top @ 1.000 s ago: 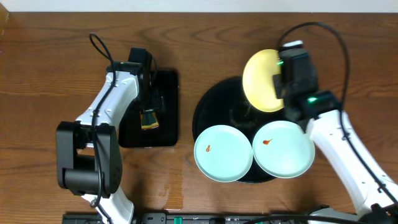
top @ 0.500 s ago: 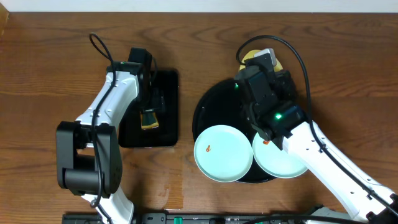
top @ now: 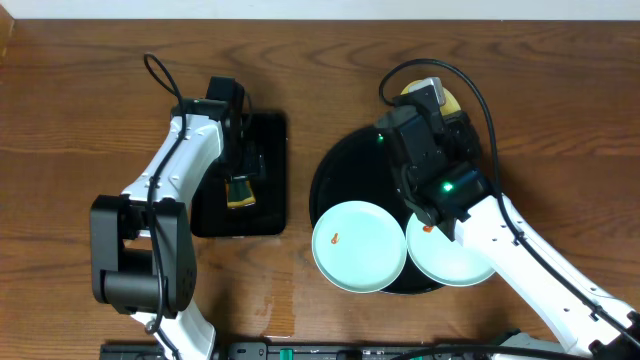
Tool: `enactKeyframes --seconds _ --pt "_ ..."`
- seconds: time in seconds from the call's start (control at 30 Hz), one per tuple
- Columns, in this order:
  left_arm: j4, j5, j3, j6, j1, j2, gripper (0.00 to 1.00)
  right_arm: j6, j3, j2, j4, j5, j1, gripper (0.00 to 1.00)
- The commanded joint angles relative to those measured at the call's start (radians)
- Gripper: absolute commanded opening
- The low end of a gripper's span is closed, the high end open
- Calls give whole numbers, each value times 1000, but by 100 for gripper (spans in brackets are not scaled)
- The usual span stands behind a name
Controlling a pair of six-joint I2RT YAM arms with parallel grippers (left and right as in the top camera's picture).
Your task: Clean dirty plates on tray and stack at the side
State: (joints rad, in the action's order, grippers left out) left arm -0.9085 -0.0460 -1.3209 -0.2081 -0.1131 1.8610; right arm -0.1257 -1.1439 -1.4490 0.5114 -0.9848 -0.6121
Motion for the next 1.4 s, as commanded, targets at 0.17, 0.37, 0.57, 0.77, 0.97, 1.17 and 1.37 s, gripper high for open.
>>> enactKeyframes --seconds 0.17,0.37,0.57,0.77,0.97,1.17,1.37 --pt "-2 9 -13 6 1 -10 83 -11 -8 10 -3 -36 -5 1" --pt "-2 9 -13 6 1 -10 83 -11 -8 10 -3 -36 -5 1" --pt "-2 9 -13 5 1 -10 83 -11 -8 10 -3 -37 -5 1" --pt "-2 9 -13 6 1 -10 83 -11 -8 10 -3 -37 -5 1" --pt "-2 9 -13 6 1 -10 83 -11 -8 10 -3 -41 -5 1" --pt "-2 9 -13 6 1 -10 83 -14 -8 10 -3 -59 -5 1" --pt "-2 9 -13 5 1 -10 83 -78 -8 5 -16 -126 -30 1"
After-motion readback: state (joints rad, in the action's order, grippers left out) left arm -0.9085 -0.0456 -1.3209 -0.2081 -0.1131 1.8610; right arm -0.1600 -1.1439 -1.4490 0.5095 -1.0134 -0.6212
